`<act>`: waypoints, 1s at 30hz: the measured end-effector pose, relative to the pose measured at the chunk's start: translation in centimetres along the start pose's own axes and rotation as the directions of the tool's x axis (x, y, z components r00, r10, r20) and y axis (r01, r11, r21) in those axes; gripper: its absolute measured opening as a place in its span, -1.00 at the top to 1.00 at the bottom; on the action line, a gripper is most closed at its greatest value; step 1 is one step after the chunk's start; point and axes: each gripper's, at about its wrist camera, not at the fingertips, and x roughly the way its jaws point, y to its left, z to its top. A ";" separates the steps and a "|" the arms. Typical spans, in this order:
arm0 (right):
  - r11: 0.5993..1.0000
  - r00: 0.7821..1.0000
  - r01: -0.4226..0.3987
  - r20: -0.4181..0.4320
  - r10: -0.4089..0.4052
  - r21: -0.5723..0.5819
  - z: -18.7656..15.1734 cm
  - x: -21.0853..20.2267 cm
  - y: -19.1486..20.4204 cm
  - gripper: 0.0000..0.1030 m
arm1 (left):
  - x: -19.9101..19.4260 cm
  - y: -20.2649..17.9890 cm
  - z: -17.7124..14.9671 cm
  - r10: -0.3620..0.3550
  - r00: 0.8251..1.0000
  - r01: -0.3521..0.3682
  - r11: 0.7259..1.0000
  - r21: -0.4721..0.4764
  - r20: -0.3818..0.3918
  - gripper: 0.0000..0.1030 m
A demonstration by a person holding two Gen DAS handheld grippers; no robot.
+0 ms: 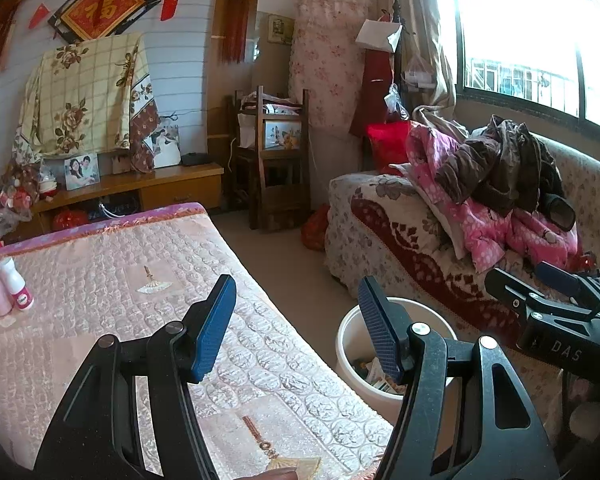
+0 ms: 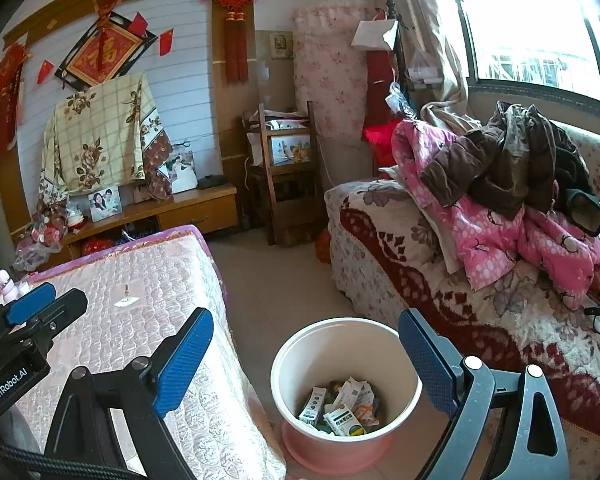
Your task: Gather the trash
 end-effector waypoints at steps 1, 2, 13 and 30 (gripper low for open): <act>1.000 1.000 0.000 -0.002 0.000 0.000 -0.1 0.0 0.0 -0.80 | 0.1 -0.1 0.0 0.001 1.000 -0.001 1.000 0.003 -0.001 -0.21; 1.000 1.000 0.000 -0.004 0.000 -0.001 -0.1 0.1 0.0 -0.80 | 0.1 -0.1 -0.1 0.002 1.000 -0.002 1.000 0.005 0.001 -0.21; 1.000 1.000 0.000 -0.010 0.001 0.002 -0.3 0.1 -0.1 -0.81 | 0.3 -0.1 -0.5 -0.007 1.000 0.007 1.000 0.018 -0.011 -0.21; 1.000 1.000 -0.001 -0.022 0.001 0.001 -0.8 0.5 -0.2 -0.83 | 0.2 -0.1 -0.4 -0.006 1.000 0.006 1.000 0.019 -0.013 -0.21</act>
